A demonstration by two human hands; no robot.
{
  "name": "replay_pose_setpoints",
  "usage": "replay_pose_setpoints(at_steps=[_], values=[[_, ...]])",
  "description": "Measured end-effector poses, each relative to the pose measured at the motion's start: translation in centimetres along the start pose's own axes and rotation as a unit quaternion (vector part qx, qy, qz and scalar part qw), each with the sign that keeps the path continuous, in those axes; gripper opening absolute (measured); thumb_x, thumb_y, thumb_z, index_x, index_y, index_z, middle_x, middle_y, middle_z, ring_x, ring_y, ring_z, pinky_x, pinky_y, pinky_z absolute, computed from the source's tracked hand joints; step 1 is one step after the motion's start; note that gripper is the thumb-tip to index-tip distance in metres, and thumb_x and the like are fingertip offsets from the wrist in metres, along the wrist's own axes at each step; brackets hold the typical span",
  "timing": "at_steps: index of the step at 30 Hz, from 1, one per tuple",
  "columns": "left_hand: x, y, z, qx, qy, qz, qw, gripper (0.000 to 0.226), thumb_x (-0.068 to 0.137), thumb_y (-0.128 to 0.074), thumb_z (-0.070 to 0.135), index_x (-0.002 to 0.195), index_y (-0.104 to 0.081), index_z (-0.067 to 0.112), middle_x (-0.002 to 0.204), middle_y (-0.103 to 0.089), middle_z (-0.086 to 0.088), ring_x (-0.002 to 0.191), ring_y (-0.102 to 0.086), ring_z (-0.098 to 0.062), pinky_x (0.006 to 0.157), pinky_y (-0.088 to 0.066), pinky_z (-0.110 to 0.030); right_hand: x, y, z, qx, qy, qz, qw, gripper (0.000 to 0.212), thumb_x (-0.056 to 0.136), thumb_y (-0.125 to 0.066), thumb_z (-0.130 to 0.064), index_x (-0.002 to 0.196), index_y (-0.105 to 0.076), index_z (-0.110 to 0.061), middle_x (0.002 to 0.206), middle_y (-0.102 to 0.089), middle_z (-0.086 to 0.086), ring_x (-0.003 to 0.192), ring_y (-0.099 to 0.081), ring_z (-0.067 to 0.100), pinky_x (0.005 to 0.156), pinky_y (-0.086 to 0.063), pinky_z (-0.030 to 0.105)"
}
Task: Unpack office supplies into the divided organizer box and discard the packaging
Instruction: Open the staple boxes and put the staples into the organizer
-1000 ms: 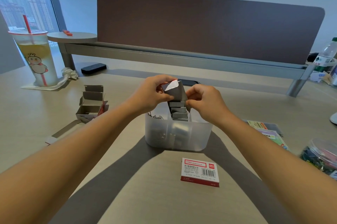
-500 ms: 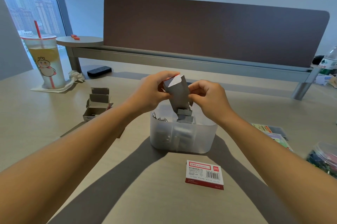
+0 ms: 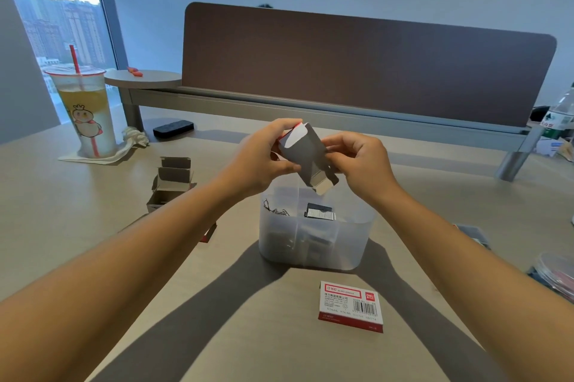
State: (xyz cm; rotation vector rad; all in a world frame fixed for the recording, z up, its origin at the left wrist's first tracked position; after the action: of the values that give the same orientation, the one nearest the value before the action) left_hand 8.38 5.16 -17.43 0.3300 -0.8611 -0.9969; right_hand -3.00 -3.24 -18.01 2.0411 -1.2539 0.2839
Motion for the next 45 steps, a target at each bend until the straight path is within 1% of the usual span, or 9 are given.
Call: replay_pose_setpoints(at_steps=[7, 9, 12, 20, 24, 29, 34, 40, 45], values=[[-2.5, -0.4, 0.2, 0.0, 0.024, -0.066, 0.998, 0.074, 0.076, -0.064, 0.006, 0.137, -0.024, 0.02, 0.143, -0.035, -0.007, 0.129, -0.038, -0.023, 0.1, -0.036, -0.024, -1.9, 0.1, -0.9, 0.003, 0.005, -0.064, 0.998, 0.024, 0.087, -0.049, -0.001, 0.104, -0.064, -0.008, 0.093, -0.058, -0.005, 0.075, -0.055, 0.007, 0.059, -0.049, 0.011], [-3.5, -0.5, 0.4, 0.03, 0.019, -0.078, 0.996, 0.068, 0.077, -0.065, 0.009, 0.134, -0.03, 0.018, 0.14, -0.038, -0.007, 0.117, -0.044, -0.018, 0.094, -0.039, -0.016, -2.7, 0.3, -1.0, -0.004, 0.002, -0.071, 0.997, 0.022, 0.086, -0.05, -0.002, 0.102, -0.064, -0.006, 0.09, -0.058, -0.004, 0.07, -0.054, 0.005, 0.056, -0.048, 0.005], [-5.9, -0.5, 0.8, 0.057, 0.009, -0.079, 0.995, 0.055, 0.077, -0.066, 0.015, 0.125, -0.04, 0.015, 0.124, -0.048, -0.008, 0.083, -0.044, -0.007, 0.069, -0.038, 0.002, -4.5, 0.7, -1.2, -0.002, -0.012, -0.08, 0.997, 0.017, 0.086, -0.053, -0.005, 0.099, -0.063, -0.004, 0.08, -0.058, -0.005, 0.065, -0.054, 0.006, 0.049, -0.046, 0.004], [-11.9, -2.3, 0.5, 0.035, 0.05, -0.078, 0.995, 0.045, 0.072, -0.069, 0.027, 0.111, -0.049, 0.017, 0.087, -0.046, 0.011, 0.071, -0.046, -0.003, 0.062, -0.04, -0.01, -10.1, 0.3, -0.7, 0.014, -0.032, -0.109, 0.993, 0.008, 0.082, -0.059, -0.003, 0.088, -0.062, -0.006, 0.078, -0.061, 0.003, 0.064, -0.059, 0.007, 0.055, -0.049, 0.007], [-13.8, -2.9, -0.5, 0.019, 0.081, -0.066, 0.994, 0.032, 0.072, -0.069, 0.026, 0.095, -0.048, 0.022, 0.078, -0.049, 0.014, 0.07, -0.049, -0.004, 0.061, -0.041, -0.012, -12.6, 0.8, 0.2, -0.004, -0.031, -0.101, 0.994, 0.009, 0.082, -0.06, -0.008, 0.09, -0.063, -0.007, 0.083, -0.062, 0.005, 0.073, -0.06, 0.016, 0.072, -0.052, 0.026], [-15.2, -2.7, -1.7, 0.024, 0.121, -0.058, 0.991, 0.036, 0.073, -0.07, 0.024, 0.102, -0.051, 0.015, 0.083, -0.05, 0.008, 0.075, -0.049, -0.008, 0.064, -0.04, -0.011, -15.2, 1.0, 2.4, -0.107, -0.058, -0.135, 0.983, 0.023, 0.082, -0.061, -0.018, 0.102, -0.06, -0.008, 0.095, -0.056, 0.003, 0.088, -0.052, 0.017, 0.074, -0.04, 0.026], [-16.0, -0.9, -3.0, 0.07, 0.162, -0.028, 0.984, 0.041, 0.076, -0.067, 0.026, 0.11, -0.051, 0.011, 0.093, -0.051, 0.002, 0.083, -0.048, -0.013, 0.063, -0.041, -0.019, -16.3, -0.3, 2.3, -0.198, -0.04, -0.201, 0.959, 0.026, 0.082, -0.059, -0.015, 0.107, -0.055, -0.009, 0.12, -0.054, 0.012, 0.096, -0.043, 0.014, 0.071, -0.041, 0.017], [-17.5, 2.4, -6.5, 0.136, 0.236, 0.048, 0.961, 0.042, 0.078, -0.065, 0.029, 0.112, -0.05, 0.009, 0.112, -0.058, -0.01, 0.087, -0.047, -0.015, 0.076, -0.042, -0.029, -15.8, -5.2, 0.0, -0.203, 0.041, -0.235, 0.95, 0.021, 0.086, -0.055, -0.015, 0.106, -0.055, -0.01, 0.123, -0.052, 0.009, 0.11, -0.048, 0.02, 0.081, -0.037, 0.016], [-18.1, 5.7, -9.9, 0.188, 0.288, 0.096, 0.934, 0.035, 0.076, -0.068, 0.029, 0.101, -0.054, 0.009, 0.105, -0.059, -0.012, 0.086, -0.048, -0.021, 0.072, -0.04, -0.031, -13.5, -10.8, -1.3, -0.198, 0.083, -0.238, 0.947, 0.02, 0.088, -0.053, -0.02, 0.104, -0.054, -0.009, 0.119, -0.053, 0.009, 0.107, -0.049, 0.019, 0.081, -0.039, 0.018]])
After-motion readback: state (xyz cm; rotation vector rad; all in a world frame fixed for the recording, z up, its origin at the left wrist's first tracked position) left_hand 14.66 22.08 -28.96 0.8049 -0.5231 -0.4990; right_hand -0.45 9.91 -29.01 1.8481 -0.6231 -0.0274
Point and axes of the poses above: each hand's wrist, its own x-axis towards the middle knuckle, its own y-axis out of the back of the hand, z = x × y, the point moved 4 cm from there along x, towards the middle knuckle
